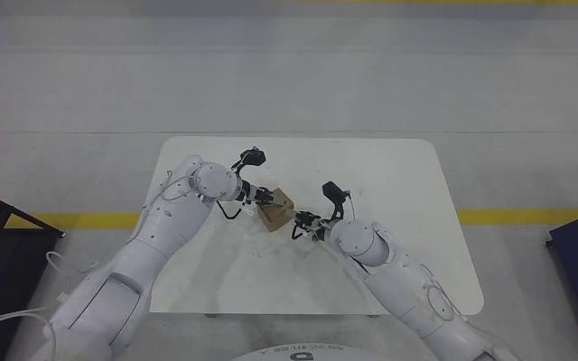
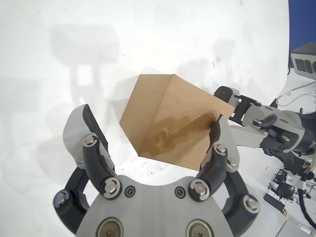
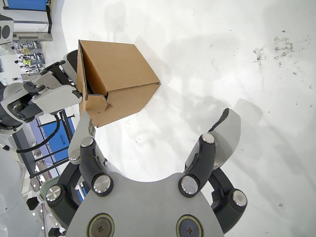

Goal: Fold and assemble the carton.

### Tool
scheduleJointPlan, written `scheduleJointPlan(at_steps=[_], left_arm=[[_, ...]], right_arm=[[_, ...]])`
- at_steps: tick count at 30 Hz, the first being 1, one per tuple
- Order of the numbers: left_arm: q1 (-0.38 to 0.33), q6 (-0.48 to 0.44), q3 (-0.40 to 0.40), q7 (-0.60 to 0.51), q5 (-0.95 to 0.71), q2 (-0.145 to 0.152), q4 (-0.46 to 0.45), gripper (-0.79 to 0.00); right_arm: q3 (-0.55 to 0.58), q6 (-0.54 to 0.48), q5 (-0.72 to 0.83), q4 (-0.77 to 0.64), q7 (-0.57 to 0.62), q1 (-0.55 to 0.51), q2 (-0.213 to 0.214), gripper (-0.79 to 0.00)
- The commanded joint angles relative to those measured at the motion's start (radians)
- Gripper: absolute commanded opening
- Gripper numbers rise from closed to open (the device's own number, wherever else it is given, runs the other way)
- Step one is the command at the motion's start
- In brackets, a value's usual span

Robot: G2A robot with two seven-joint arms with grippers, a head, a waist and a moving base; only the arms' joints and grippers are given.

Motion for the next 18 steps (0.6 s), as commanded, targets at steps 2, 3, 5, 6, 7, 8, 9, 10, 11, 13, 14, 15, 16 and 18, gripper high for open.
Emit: scheduleJointPlan(at_steps=[2, 3, 5, 6, 7, 8, 9, 10, 11, 13, 14, 15, 16, 18], left_arm=[[-0.002, -0.009, -0.003, -0.004, -0.009, 0.001, 0.005, 0.0], [-0.002, -0.013, -0.004, -0.007, -0.015, 0.001, 0.007, 0.0], [-0.005, -0.021, -0.006, -0.014, -0.022, 0.001, 0.013, 0.0], [-0.006, -0.024, -0.007, -0.015, -0.026, 0.001, 0.015, 0.0], [-0.007, -0.027, -0.007, -0.015, -0.028, 0.001, 0.017, 0.0], [-0.008, -0.028, -0.007, -0.016, -0.03, 0.001, 0.021, 0.0], [-0.011, -0.03, -0.008, -0.017, -0.032, 0.001, 0.024, 0.0], [-0.013, -0.034, -0.009, -0.017, -0.036, 0.001, 0.027, 0.0], [-0.016, -0.038, -0.01, -0.019, -0.039, 0.001, 0.031, 0.0], [-0.023, -0.046, -0.012, -0.018, -0.044, 0.001, 0.041, -0.012], [-0.025, -0.049, -0.011, -0.02, -0.047, 0.0, 0.046, -0.015], [-0.028, -0.053, -0.009, -0.023, -0.05, -0.001, 0.051, -0.022], [-0.031, -0.055, -0.005, -0.026, -0.051, -0.003, 0.058, -0.028], [-0.037, -0.065, 0.001, -0.03, -0.057, -0.006, 0.069, -0.034]], right_arm=[[-0.01, 0.018, -0.002, 0.011, 0.001, 0.014, -0.004, -0.037], [-0.013, 0.023, -0.003, 0.014, 0.001, 0.019, -0.005, -0.055], [-0.019, 0.032, -0.004, 0.019, 0.0, 0.025, -0.008, -0.068], [-0.022, 0.035, -0.005, 0.021, -0.002, 0.028, -0.009, -0.074], [-0.024, 0.038, -0.006, 0.022, -0.003, 0.029, -0.009, -0.08], [-0.026, 0.04, -0.006, 0.023, -0.003, 0.031, -0.01, -0.083], [-0.027, 0.041, -0.006, 0.023, -0.004, 0.031, -0.011, -0.086], [-0.028, 0.041, -0.006, 0.024, -0.005, 0.031, -0.012, -0.08], [-0.029, 0.04, -0.007, 0.023, -0.006, 0.031, -0.012, -0.074], [-0.029, 0.038, -0.009, 0.022, -0.007, 0.029, -0.012, -0.068], [-0.029, 0.038, -0.01, 0.021, -0.007, 0.028, -0.012, -0.071], [-0.029, 0.036, -0.012, 0.02, -0.008, 0.026, -0.012, -0.071], [-0.028, 0.036, -0.013, 0.019, -0.008, 0.025, -0.012, -0.068], [-0.027, 0.032, -0.014, 0.018, -0.008, 0.023, -0.012, -0.071]])
